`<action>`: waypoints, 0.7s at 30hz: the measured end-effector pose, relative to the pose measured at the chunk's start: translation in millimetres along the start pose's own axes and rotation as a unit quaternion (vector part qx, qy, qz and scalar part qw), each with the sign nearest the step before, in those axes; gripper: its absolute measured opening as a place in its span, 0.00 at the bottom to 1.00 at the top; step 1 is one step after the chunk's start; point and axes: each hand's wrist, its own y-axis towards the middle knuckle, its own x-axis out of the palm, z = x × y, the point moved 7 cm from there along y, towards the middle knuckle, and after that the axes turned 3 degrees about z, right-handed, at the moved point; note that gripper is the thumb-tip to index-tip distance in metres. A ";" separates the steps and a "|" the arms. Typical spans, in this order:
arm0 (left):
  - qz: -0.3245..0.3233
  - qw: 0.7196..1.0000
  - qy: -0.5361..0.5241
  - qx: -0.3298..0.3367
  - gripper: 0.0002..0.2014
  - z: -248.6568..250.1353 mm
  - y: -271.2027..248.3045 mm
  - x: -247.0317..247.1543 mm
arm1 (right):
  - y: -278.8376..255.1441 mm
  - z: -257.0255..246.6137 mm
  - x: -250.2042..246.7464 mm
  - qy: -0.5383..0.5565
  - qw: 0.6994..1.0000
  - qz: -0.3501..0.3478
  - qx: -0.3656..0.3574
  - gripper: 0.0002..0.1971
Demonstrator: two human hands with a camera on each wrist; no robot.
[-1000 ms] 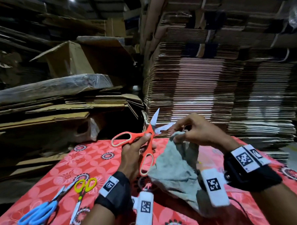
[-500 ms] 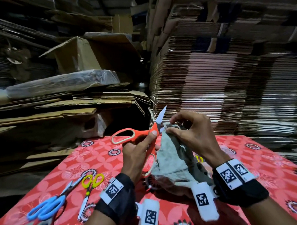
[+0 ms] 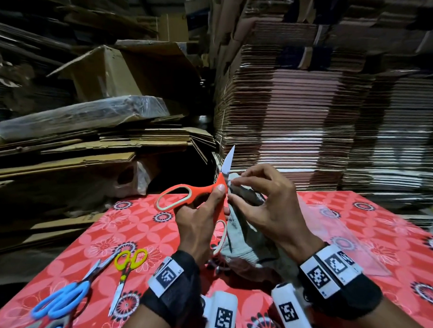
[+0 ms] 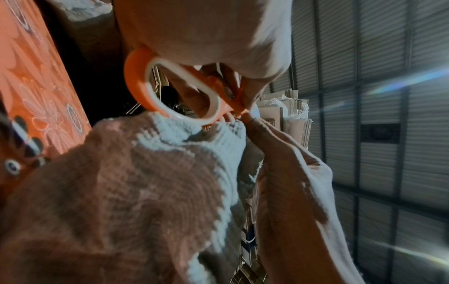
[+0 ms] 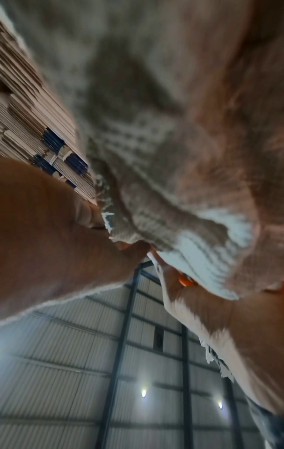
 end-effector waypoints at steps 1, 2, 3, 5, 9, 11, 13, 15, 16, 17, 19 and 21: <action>0.002 1.000 0.000 -0.002 0.10 1.5 -1.5 -0.3 | 0.5 0.5 0.6 0.002 1.000 -0.005 -0.002 0.13; 0.003 1.000 0.000 -0.004 0.10 2.4 -2.4 -0.1 | 1.0 1.7 1.1 0.004 1.000 -0.010 -0.002 0.13; 0.002 1.000 0.005 -0.005 0.11 3.3 -3.0 0.3 | 1.5 3.6 1.6 0.006 1.000 -0.017 0.003 0.13; -0.004 1.000 0.022 -0.007 0.13 4.6 -4.1 1.3 | 2.5 6.9 2.6 0.006 0.999 -0.036 0.017 0.14; -0.022 0.999 0.043 0.000 0.13 7.2 -5.1 4.8 | 4.0 4.9 -2.1 0.003 0.999 -0.041 0.000 0.10; -0.031 0.999 0.039 -0.004 0.13 7.2 -5.7 6.9 | 3.8 3.7 -5.9 0.000 1.000 -0.027 -0.004 0.08; -0.034 0.999 0.037 -0.010 0.14 6.9 -5.9 8.3 | 3.1 2.6 -8.7 -0.017 1.000 -0.010 -0.005 0.07; -0.032 0.999 0.038 -0.016 0.16 6.8 -7.2 9.5 | 2.9 1.9 -10.9 -0.028 1.000 0.010 -0.001 0.07; -0.032 0.998 0.041 -0.017 0.17 6.8 -8.4 10.2 | 2.8 1.6 -11.6 -0.034 0.999 0.019 0.002 0.06; -0.034 0.998 0.046 -0.017 0.18 6.8 -9.8 10.8 | 2.8 1.1 -12.6 -0.043 0.999 0.028 0.004 0.07; -0.032 0.998 0.055 -0.013 0.19 6.8 -11.3 10.9 | 2.2 -1.1 -14.0 -0.057 0.998 0.038 -0.001 0.07; -0.022 0.998 0.055 -0.001 0.16 7.2 -10.5 9.4 | 2.2 -4.3 -13.6 -0.050 0.998 0.029 -0.021 0.06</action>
